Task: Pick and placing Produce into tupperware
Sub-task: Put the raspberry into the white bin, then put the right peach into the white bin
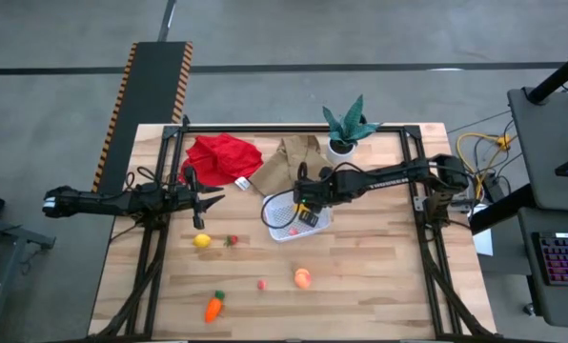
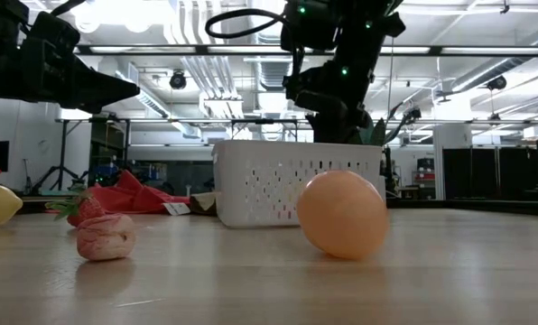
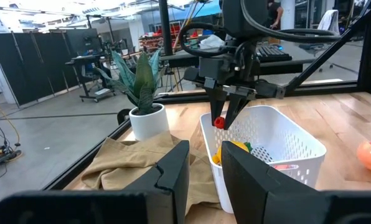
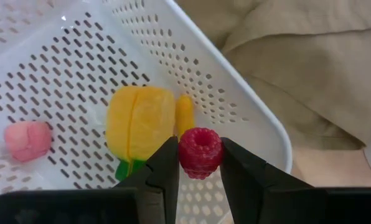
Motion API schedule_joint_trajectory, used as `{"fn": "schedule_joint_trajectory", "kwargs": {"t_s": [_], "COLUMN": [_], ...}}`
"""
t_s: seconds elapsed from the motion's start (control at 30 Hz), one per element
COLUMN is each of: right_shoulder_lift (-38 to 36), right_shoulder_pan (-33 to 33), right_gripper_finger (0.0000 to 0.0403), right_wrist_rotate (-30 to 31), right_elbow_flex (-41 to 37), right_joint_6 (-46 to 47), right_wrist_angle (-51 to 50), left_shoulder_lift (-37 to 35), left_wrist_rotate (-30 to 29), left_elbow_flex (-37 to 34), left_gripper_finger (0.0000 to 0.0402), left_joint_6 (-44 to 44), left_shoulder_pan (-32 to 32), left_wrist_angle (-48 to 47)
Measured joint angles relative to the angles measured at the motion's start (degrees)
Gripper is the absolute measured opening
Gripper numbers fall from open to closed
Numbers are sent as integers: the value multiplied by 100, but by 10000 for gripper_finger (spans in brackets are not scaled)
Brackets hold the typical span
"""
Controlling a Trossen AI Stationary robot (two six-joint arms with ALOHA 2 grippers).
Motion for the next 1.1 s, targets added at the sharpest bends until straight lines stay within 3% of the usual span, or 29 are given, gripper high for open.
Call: {"fn": "schedule_joint_trajectory", "kwargs": {"t_s": [0.77,1.1], "right_shoulder_lift": [-27,-630], "right_shoulder_pan": [37,1067], "right_gripper_finger": [157,144], "right_wrist_rotate": [-132,-563], "right_elbow_flex": [236,570], "right_joint_6": [1,-317], "right_wrist_angle": [-34,64], "left_shoulder_lift": [5,5], "left_wrist_rotate": [-1,-2], "left_elbow_flex": [0,0], "left_gripper_finger": [80,80], "left_joint_6": [0,-2], "left_shoulder_pan": [-2,-2], "left_wrist_angle": [-1,-18]}}
